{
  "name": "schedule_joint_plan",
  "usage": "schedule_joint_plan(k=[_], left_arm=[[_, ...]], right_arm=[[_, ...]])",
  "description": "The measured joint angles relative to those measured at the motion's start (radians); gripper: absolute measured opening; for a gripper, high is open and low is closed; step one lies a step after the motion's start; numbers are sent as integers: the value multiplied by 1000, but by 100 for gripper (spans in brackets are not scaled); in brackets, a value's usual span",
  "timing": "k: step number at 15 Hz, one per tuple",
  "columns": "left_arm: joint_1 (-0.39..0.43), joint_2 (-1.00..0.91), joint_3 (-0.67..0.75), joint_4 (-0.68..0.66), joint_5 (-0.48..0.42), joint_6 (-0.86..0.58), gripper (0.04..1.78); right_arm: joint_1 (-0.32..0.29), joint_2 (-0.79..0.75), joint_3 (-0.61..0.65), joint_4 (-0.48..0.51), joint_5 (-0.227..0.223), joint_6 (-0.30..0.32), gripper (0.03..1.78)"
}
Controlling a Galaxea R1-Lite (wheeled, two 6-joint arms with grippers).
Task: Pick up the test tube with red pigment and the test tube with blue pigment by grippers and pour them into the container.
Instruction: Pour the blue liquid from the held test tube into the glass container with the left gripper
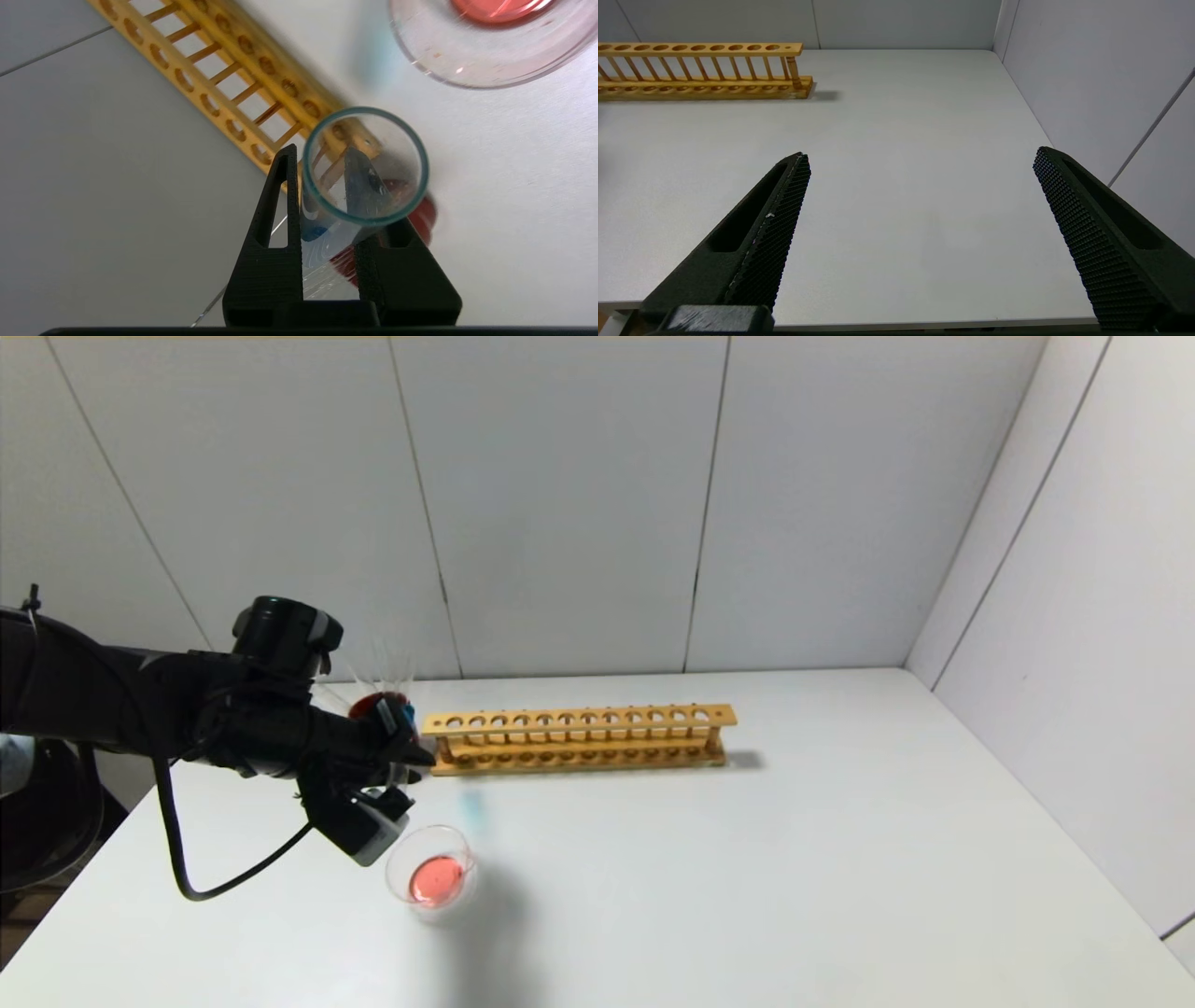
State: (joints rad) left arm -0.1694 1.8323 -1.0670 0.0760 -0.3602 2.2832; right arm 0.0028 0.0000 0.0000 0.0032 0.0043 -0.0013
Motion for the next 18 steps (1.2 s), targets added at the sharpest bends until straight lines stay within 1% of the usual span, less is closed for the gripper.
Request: schedule_joint_plan(k=[2,7,14,18], left_arm=[[-2,22,-14,-40,3,31,35],[-2,73,-20,-108,24,42,35],[1,112,-20,-109,28,86,35],[3,120,-44,-109,30,185,35]], right_arm=[[0,0,0,0,0,0,175],[0,0,0,0,0,0,175],[0,0,0,0,0,0,175],[0,0,0,0,0,0,175]])
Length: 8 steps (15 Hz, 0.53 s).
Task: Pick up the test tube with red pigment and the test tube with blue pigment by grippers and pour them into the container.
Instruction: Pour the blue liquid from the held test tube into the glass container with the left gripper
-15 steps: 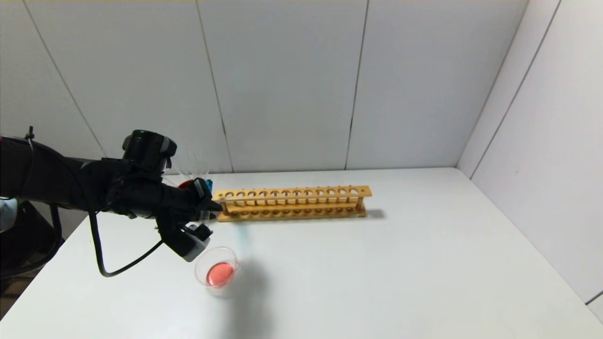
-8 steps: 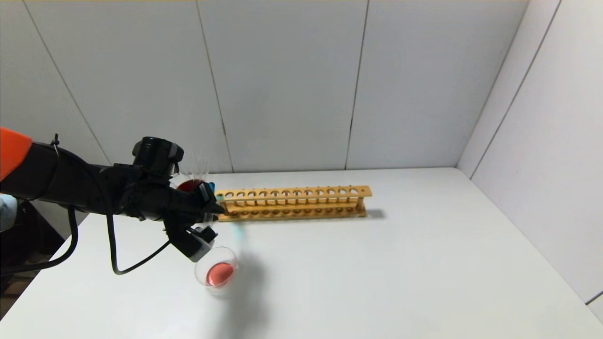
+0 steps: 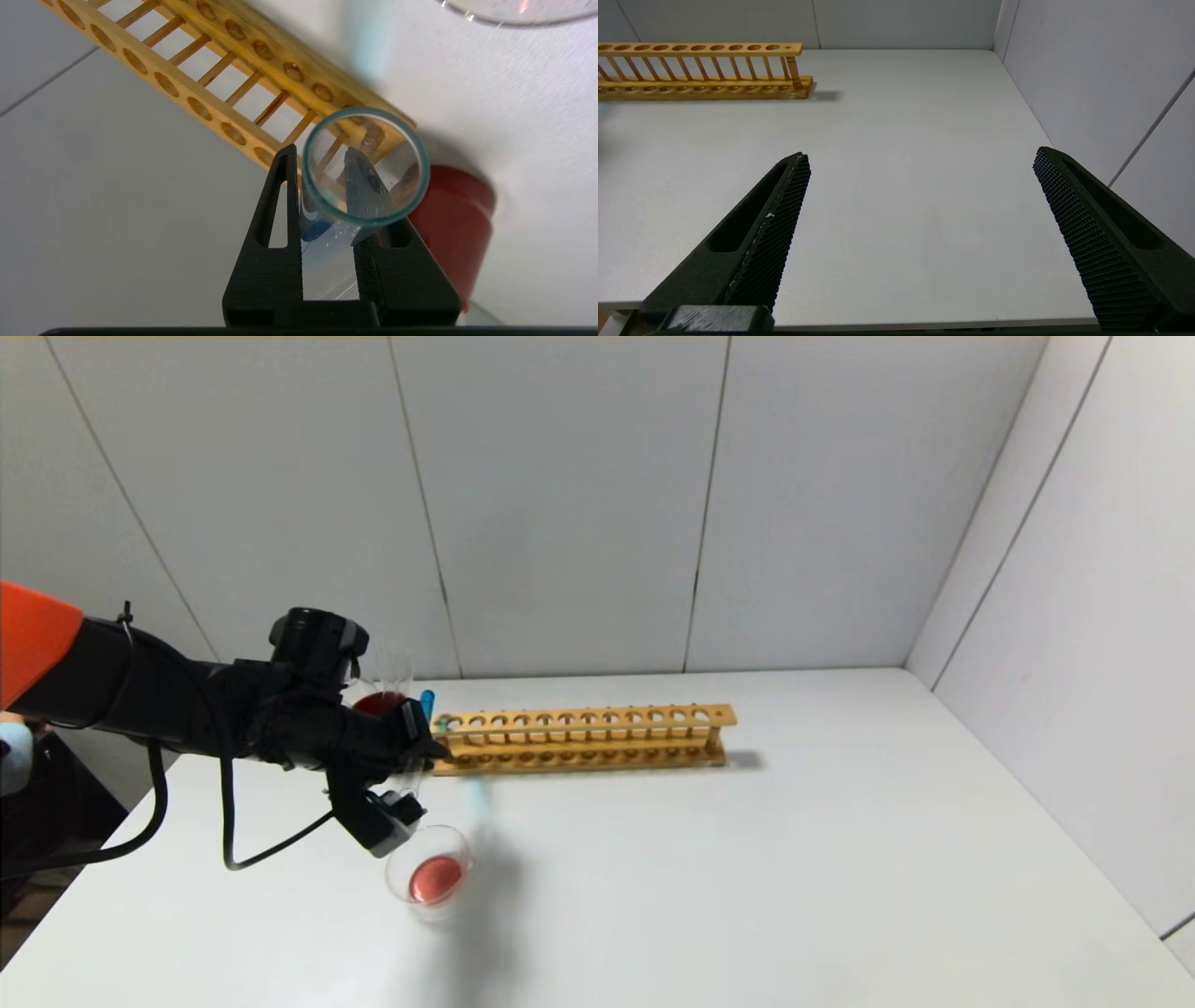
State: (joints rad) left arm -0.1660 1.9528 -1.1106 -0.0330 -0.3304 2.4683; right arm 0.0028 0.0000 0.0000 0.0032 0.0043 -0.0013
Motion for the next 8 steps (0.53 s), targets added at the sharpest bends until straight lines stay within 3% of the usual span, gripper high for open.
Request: schedule_joint_plan(k=[8], left_arm=[[3,21,-13,0,8,51,35]], right_arm=[[0,0,0,0,0,0,175]])
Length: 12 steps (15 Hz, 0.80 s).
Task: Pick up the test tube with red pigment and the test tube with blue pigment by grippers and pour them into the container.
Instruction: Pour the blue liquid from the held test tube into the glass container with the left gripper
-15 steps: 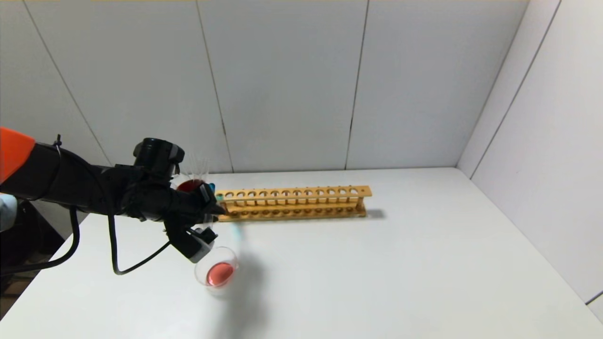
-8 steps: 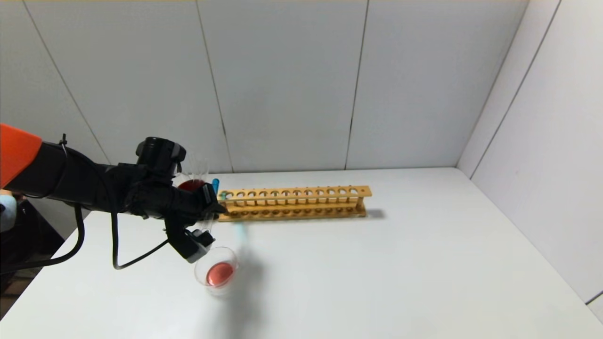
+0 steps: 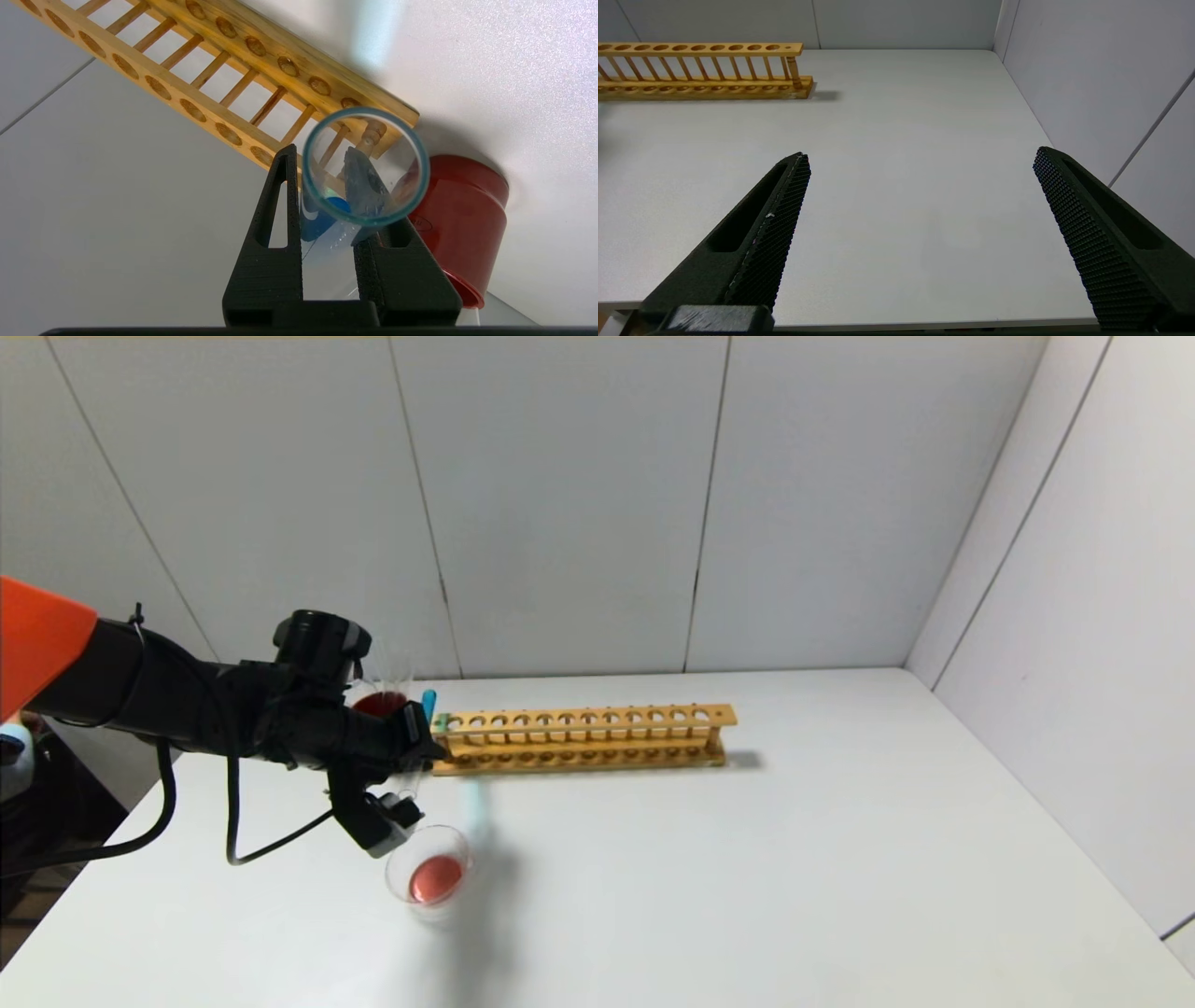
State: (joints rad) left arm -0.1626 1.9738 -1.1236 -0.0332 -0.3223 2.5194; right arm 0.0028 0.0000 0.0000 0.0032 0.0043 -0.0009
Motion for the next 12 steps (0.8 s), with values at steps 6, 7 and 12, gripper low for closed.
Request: schedule_joint_plan(k=[6,7,12], left_arm=[[-6,5,-23,0,18,79,35],[-7,5,-27,0,19,87,35],[-30,0,-25,11,20,132,35]], right_arm=[[0,0,0,0,0,0,175],[0,0,0,0,0,0,175],[0,0,0,0,0,0,175]])
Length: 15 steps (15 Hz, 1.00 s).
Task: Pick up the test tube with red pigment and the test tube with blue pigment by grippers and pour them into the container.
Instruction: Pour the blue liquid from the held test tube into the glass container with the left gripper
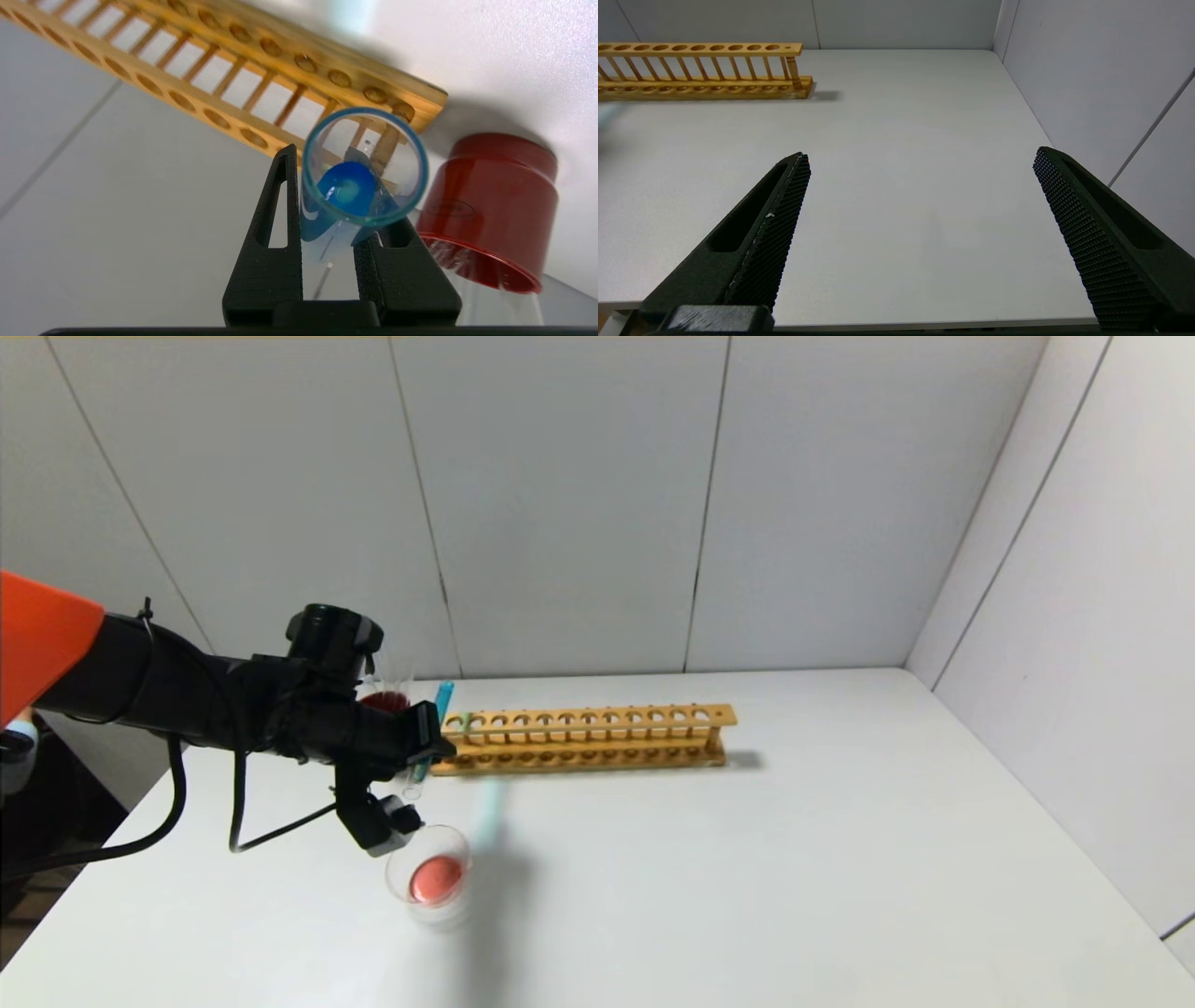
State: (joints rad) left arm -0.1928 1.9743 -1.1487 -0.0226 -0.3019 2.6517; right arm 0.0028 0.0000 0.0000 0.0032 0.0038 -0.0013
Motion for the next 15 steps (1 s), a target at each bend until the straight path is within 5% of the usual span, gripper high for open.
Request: schedule_joint_plan(k=[15], left_arm=[[-22,-7,7,-12,58,49,35]], right_arm=[[0,0,0,0,0,0,175]])
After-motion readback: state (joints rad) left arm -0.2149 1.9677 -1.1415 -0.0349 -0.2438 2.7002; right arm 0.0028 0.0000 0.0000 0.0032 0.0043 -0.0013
